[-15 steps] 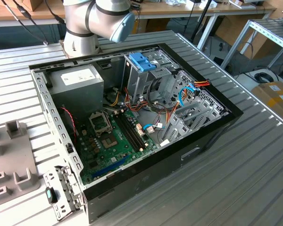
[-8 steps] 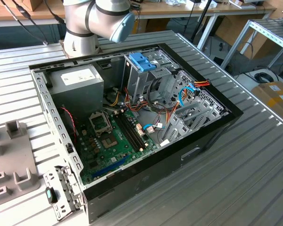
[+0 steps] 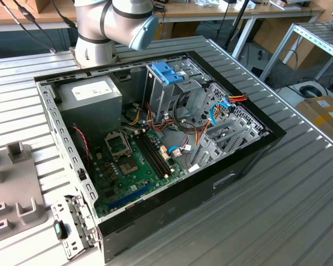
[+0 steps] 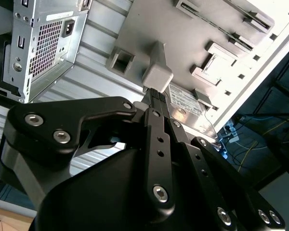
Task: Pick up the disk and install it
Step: 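Reach for the disk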
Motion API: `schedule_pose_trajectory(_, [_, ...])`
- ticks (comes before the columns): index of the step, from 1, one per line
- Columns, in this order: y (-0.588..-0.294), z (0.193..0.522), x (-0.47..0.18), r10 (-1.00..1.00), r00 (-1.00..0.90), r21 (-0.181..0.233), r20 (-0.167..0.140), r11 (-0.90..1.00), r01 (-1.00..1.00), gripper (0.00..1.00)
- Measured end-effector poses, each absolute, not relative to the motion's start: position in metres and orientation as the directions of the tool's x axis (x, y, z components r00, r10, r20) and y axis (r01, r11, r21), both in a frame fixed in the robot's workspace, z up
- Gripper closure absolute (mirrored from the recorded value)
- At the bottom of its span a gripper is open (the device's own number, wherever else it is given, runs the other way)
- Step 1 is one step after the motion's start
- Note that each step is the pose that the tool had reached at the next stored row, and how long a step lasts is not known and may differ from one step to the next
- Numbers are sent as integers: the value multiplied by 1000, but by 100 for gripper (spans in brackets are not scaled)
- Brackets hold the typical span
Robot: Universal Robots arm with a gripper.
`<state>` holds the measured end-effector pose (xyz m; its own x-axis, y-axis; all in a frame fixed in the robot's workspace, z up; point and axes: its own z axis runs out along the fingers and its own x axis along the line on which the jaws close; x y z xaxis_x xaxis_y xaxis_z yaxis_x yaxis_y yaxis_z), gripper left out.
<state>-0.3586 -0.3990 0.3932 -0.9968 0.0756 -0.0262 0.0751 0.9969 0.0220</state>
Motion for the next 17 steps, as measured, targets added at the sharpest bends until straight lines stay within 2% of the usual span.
schedule_pose_trajectory(17, [-399, 393, -367, 76, -997, 21, -26, 997, 75, 89])
